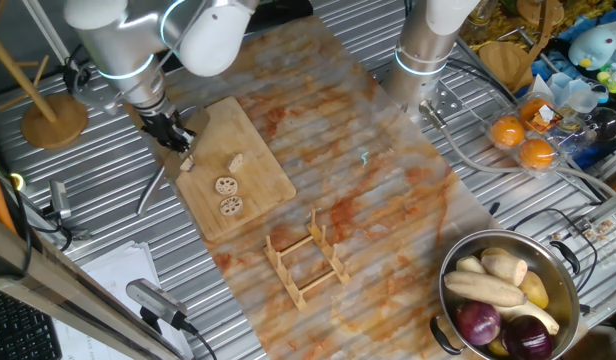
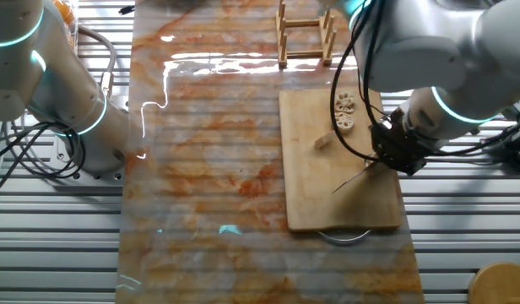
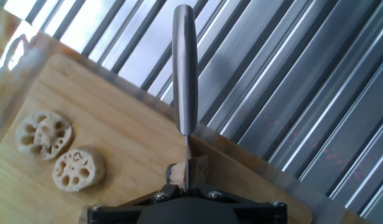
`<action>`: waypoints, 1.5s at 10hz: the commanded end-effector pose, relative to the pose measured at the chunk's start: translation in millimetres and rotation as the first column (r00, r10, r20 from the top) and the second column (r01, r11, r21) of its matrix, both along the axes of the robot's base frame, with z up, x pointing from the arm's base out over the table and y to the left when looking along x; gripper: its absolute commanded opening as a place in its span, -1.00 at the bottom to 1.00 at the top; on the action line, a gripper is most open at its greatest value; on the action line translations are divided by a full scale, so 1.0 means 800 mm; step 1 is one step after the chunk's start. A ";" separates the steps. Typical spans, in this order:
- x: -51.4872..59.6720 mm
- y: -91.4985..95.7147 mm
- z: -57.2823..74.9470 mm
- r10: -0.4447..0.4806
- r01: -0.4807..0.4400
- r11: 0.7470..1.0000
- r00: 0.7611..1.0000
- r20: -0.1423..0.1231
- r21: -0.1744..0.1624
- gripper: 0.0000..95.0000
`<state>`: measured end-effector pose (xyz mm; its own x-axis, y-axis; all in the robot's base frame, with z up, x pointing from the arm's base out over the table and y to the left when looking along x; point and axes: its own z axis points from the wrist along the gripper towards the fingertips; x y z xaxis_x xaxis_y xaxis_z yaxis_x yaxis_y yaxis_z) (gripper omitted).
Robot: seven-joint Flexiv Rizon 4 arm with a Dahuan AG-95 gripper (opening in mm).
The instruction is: Slice the lotus root
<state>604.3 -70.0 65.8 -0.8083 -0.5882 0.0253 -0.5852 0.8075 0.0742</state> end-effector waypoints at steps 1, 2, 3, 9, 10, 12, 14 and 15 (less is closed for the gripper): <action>-0.009 0.003 -0.082 0.003 -0.003 1.000 1.000 0.009 -0.025 -1.00; -0.008 0.003 -0.082 -0.005 0.006 0.999 1.000 0.007 -0.033 -0.60; -0.008 0.003 -0.082 -0.024 0.024 0.999 1.000 0.003 -0.033 -0.60; 0.011 0.019 -0.065 -0.075 0.074 0.997 0.997 -0.023 -0.038 -1.00; 0.011 0.020 -0.065 -0.074 0.073 0.997 0.997 -0.027 -0.040 -1.00; 0.008 0.019 -0.065 -0.067 0.066 0.997 0.997 -0.032 -0.040 -1.00; 0.002 0.019 -0.051 -0.067 0.066 0.997 0.997 -0.032 -0.040 -1.00; -0.002 0.020 -0.041 -0.066 0.065 0.997 0.997 -0.033 -0.041 -1.00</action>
